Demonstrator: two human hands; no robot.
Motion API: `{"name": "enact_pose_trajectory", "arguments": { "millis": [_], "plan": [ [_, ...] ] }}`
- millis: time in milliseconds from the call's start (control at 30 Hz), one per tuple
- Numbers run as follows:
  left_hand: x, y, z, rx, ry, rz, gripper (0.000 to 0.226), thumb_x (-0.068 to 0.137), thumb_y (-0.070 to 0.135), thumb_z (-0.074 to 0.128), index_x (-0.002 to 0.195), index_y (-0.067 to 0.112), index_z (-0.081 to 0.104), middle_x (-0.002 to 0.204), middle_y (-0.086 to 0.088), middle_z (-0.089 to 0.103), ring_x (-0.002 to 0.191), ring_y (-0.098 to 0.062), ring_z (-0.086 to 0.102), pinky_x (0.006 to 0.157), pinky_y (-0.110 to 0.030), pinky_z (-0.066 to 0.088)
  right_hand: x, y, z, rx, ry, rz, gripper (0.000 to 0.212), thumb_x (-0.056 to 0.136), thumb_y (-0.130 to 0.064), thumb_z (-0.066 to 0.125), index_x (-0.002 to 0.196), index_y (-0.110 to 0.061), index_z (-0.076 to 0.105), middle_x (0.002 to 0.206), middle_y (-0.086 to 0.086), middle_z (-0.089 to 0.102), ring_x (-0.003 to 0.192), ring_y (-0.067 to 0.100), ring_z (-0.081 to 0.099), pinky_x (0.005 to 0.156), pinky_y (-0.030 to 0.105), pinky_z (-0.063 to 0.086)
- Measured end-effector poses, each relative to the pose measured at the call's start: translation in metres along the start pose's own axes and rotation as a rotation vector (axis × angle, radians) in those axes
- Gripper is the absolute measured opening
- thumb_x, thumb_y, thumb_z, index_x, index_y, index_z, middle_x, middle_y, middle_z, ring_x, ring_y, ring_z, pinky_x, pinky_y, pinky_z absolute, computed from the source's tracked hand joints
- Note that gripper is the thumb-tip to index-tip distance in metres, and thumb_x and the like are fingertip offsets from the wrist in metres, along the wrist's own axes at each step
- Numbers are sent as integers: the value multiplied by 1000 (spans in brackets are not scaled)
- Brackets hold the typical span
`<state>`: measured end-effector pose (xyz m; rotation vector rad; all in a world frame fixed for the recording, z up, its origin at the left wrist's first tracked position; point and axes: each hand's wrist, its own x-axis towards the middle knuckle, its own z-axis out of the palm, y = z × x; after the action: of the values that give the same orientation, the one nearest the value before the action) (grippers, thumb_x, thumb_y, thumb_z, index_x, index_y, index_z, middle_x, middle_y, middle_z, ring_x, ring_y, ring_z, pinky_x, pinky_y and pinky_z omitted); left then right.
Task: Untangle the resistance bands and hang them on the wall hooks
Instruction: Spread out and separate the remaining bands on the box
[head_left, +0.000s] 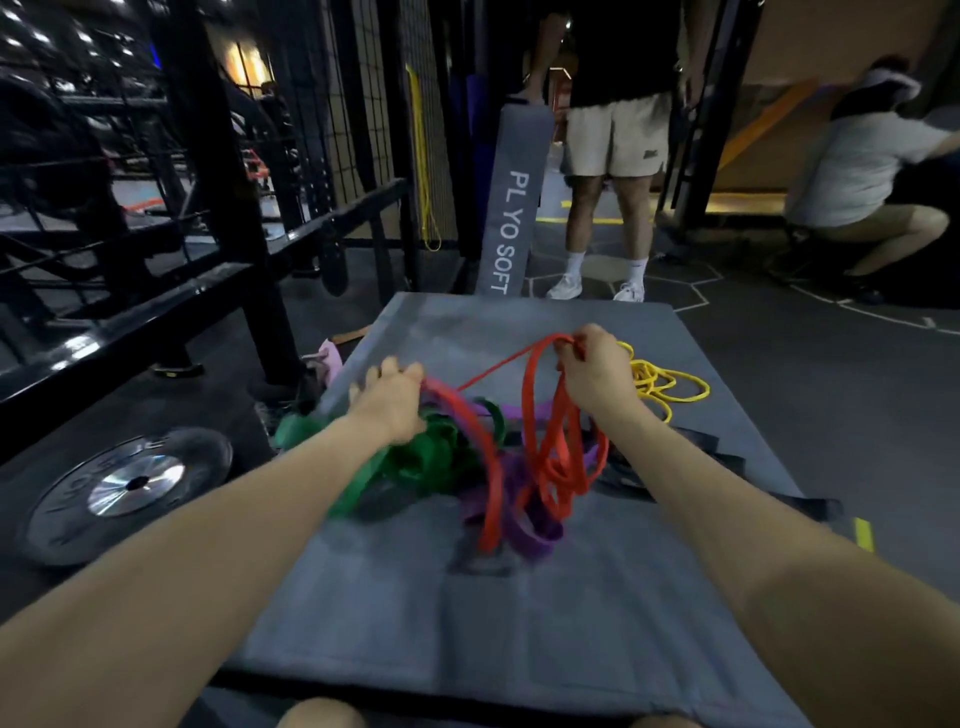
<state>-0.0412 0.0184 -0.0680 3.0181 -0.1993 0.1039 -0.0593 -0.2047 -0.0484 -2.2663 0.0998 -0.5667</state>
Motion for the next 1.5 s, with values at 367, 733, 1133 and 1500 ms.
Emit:
{"name": "enact_pose_trajectory", "arguments": {
  "millis": [367, 733, 1133, 1500],
  "plan": [
    [-16, 73, -21, -844, -157, 225, 38, 95, 27, 50, 126, 4, 50, 116, -6, 55, 109, -15, 50, 87, -15, 38, 9, -42, -44, 279, 133, -46, 15, 94, -13, 45, 81, -15, 53, 84, 8, 60, 79, 21, 55, 64, 27, 39],
    [-46, 60, 11, -725, -344, 201, 5, 91, 10, 57, 94, 13, 59, 90, -3, 60, 84, -13, 54, 74, -19, 43, 18, -18, -74, 417, 303, 94, 11, 93, -13, 48, 83, -11, 54, 63, -5, 51, 59, 13, 50, 60, 30, 41],
    [-23, 64, -103, -1993, 1, -206, 25, 99, -1, 31, 79, 8, 43, 70, -10, 58, 77, -20, 58, 98, -48, 39, -28, -34, -32, 325, -272, -89, 9, 86, -17, 65, 86, -11, 59, 60, -4, 51, 39, -3, 44, 42, 8, 33],
    [-40, 122, -97, -2213, -128, -316, 34, 100, -1, 26, 131, -5, 40, 130, -24, 47, 132, -30, 44, 100, -48, 36, -50, -36, -44, 498, -356, -5, 16, 81, -17, 71, 86, -8, 59, 56, -1, 40, 42, 4, 36, 42, 17, 32]
  ]
}}
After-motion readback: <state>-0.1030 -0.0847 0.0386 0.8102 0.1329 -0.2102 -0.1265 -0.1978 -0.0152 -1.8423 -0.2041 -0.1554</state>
